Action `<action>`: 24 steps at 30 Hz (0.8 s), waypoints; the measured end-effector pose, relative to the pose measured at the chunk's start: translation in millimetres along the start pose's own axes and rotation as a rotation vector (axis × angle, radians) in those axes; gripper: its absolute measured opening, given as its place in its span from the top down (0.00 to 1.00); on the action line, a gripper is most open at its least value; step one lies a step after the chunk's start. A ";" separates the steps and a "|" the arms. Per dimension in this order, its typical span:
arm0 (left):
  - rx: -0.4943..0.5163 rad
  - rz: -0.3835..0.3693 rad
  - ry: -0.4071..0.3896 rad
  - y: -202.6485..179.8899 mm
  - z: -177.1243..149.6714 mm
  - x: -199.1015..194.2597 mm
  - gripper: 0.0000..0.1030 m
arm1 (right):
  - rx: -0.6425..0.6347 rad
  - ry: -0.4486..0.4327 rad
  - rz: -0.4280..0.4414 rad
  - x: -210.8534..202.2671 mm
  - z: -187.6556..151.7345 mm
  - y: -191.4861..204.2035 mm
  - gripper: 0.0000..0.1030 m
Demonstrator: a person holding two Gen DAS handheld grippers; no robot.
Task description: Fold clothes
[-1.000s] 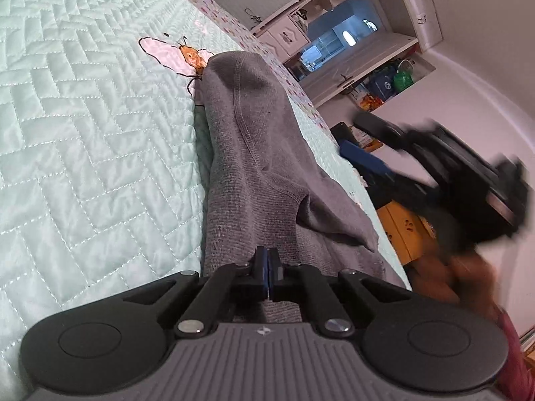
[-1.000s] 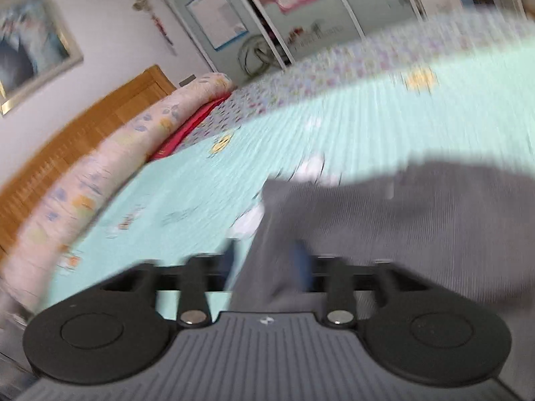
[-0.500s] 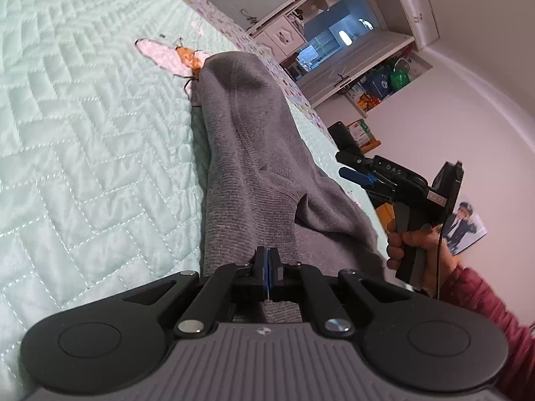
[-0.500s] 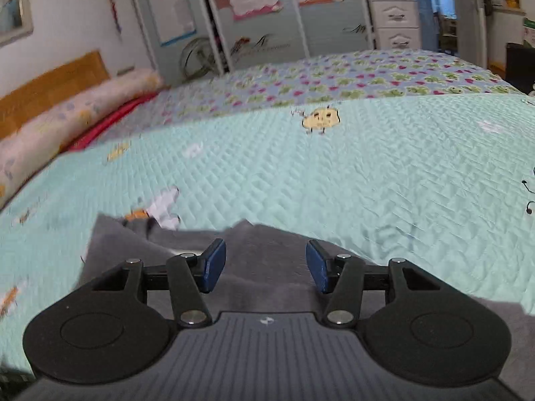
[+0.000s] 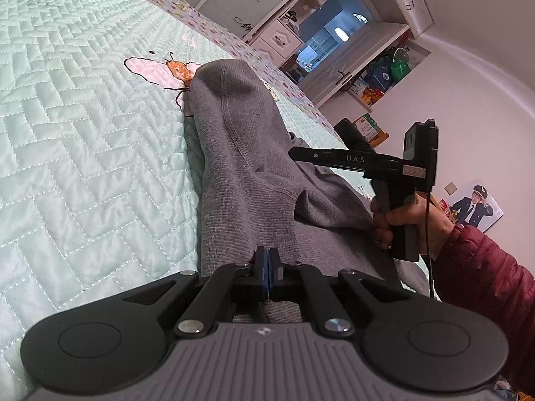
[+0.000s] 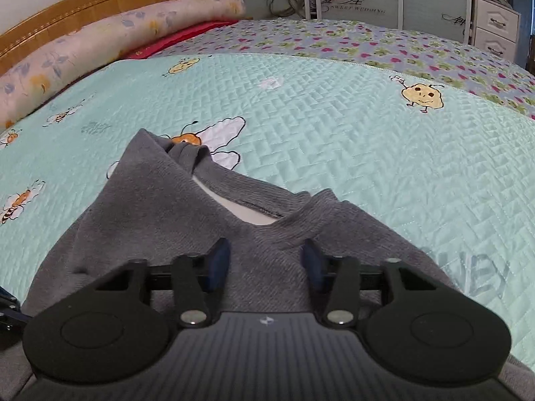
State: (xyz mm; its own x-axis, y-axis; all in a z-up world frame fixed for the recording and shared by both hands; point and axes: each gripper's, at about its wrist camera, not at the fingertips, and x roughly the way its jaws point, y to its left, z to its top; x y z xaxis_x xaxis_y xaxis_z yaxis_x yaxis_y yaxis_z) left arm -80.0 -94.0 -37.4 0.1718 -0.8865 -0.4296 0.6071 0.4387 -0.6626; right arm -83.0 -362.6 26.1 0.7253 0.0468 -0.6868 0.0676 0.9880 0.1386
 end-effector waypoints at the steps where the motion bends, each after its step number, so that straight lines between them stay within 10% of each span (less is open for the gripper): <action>1: 0.003 0.003 0.000 -0.7 -0.2 0.1 0.97 | 0.009 0.005 0.011 -2.3 -1.2 1.0 0.82; 6: 0.025 0.023 -0.003 -5.0 -1.2 0.3 0.97 | 0.069 -0.017 0.020 -27.5 -6.9 11.3 0.98; 13: 0.028 0.027 -0.003 -4.8 -0.3 1.3 0.97 | 0.174 -0.033 -0.068 -80.4 0.8 26.9 0.98; 18: 0.026 0.024 -0.002 -4.0 -0.2 1.9 0.97 | 0.123 0.082 -0.193 -45.8 -3.0 19.9 0.98; 24: 0.019 0.016 -0.002 -1.9 0.3 1.8 0.97 | 0.254 0.009 -0.195 -46.1 -5.6 16.3 0.91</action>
State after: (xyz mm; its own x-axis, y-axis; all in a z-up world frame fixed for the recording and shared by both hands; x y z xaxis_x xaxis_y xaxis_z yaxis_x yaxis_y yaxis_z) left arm -80.6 -96.5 -36.8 0.1832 -0.8798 -0.4387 0.6191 0.4499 -0.6437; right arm -119.2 -347.8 56.1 0.6758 -0.1373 -0.7242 0.3742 0.9104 0.1767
